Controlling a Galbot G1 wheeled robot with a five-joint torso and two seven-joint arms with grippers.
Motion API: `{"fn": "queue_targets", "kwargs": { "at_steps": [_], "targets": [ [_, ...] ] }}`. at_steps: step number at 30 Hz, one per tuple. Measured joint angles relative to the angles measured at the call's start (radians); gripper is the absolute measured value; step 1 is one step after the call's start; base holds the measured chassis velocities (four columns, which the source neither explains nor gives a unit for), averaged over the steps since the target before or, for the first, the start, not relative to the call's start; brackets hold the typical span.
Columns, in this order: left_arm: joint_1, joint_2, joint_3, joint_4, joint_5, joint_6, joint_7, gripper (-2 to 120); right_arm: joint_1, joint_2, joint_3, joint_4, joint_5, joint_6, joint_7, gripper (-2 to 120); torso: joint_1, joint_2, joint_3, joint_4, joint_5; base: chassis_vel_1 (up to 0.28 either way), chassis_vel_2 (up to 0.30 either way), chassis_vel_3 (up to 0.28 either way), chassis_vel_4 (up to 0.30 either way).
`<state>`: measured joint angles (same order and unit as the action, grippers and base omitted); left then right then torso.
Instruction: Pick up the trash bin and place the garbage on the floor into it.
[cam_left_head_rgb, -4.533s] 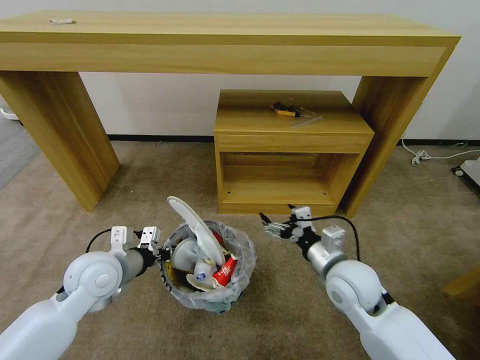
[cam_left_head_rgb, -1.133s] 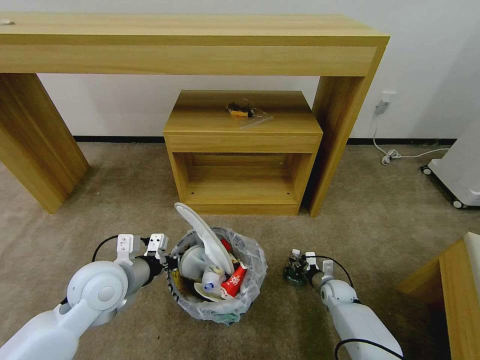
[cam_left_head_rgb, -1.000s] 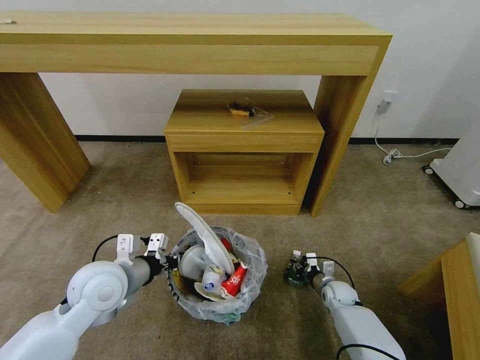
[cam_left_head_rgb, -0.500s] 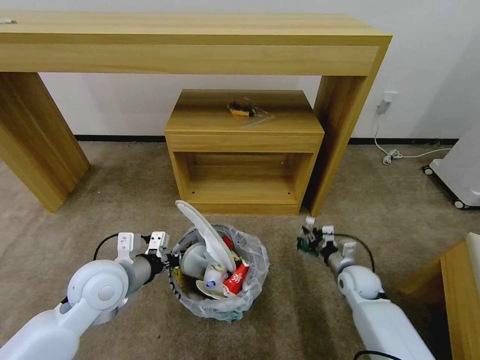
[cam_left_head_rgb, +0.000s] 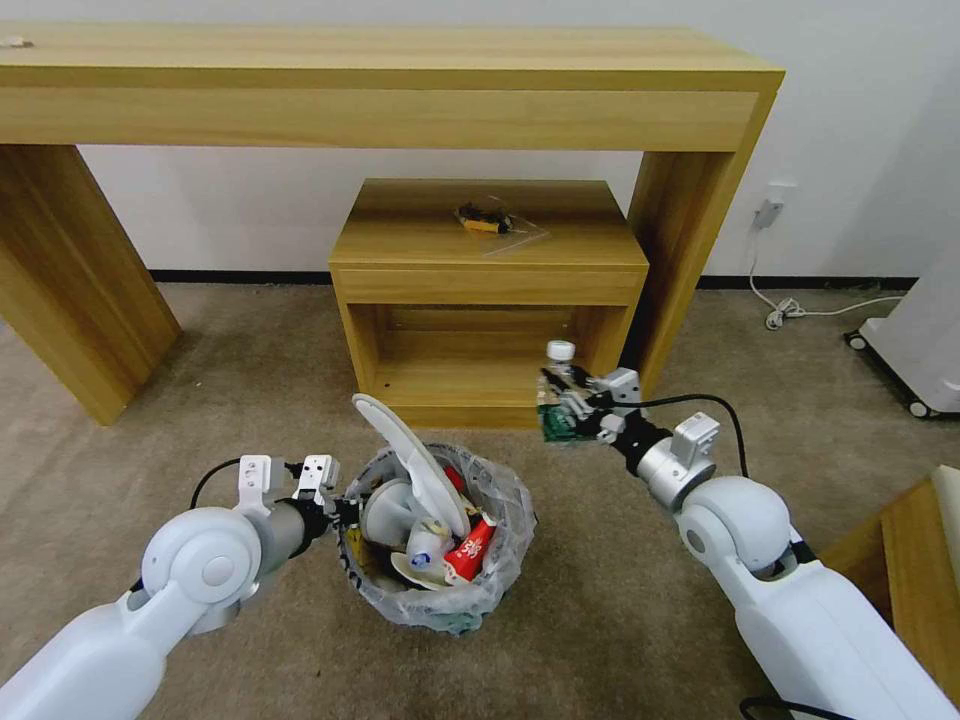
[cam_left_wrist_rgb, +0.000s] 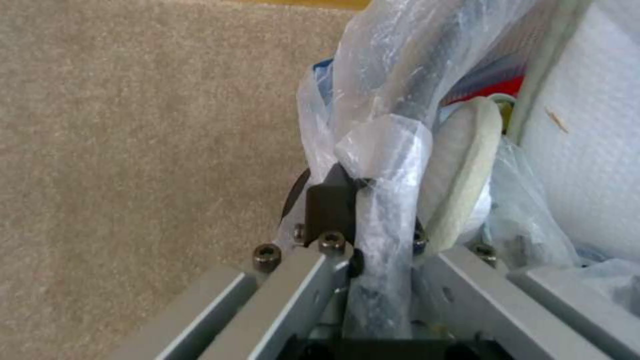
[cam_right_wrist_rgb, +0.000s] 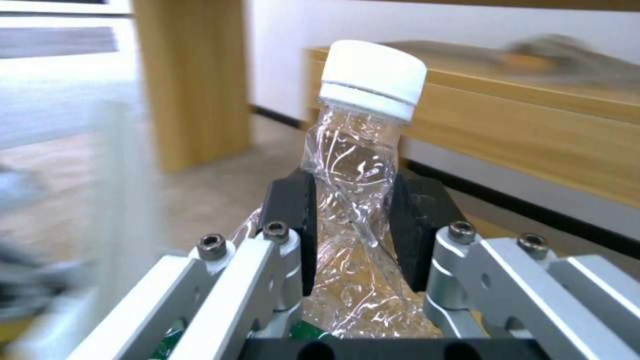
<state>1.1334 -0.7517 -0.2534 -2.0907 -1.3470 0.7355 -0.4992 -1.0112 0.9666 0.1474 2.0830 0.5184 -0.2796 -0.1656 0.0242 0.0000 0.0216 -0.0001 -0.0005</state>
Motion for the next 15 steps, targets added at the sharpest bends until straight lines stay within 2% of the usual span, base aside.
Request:
{"fn": "queue_targets", "kwargs": {
  "at_steps": [2,5,6,11,15],
  "targets": [
    [-0.003,-0.002,0.003,0.002,-0.001,0.000,0.000,0,0.012,-0.006,-0.028,0.008,0.004,-0.004,-0.002,22,0.000,0.000,0.000,0.0000,-0.0002,0.000,0.000,0.000,0.000],
    [-0.014,-0.008,0.010,0.005,-0.006,0.000,-0.001,0,0.066,-0.009,-0.128,0.008,0.005,-0.009,-0.014,22,0.000,0.000,0.000,0.0001,0.0000,0.000,0.000,0.000,0.000],
    [-0.014,-0.008,0.010,0.005,-0.006,0.000,-0.001,0,0.066,-0.009,-0.128,0.008,0.005,-0.009,-0.014,22,0.000,0.000,0.000,0.0001,0.0000,0.000,0.000,0.000,0.000],
    [-0.023,-0.012,0.014,0.007,-0.017,0.000,-0.006,0,0.114,0.007,-0.240,-0.048,-0.029,-0.003,-0.028,22,0.000,0.000,0.000,0.0001,0.0001,0.000,0.000,0.000,0.000],
    [-0.024,-0.013,0.014,0.007,-0.017,0.000,-0.006,0,0.120,0.013,-0.268,-0.071,-0.037,0.003,-0.031,22,0.000,0.000,0.000,0.0001,0.0002,0.000,0.000,0.000,0.000]
  ]
}}
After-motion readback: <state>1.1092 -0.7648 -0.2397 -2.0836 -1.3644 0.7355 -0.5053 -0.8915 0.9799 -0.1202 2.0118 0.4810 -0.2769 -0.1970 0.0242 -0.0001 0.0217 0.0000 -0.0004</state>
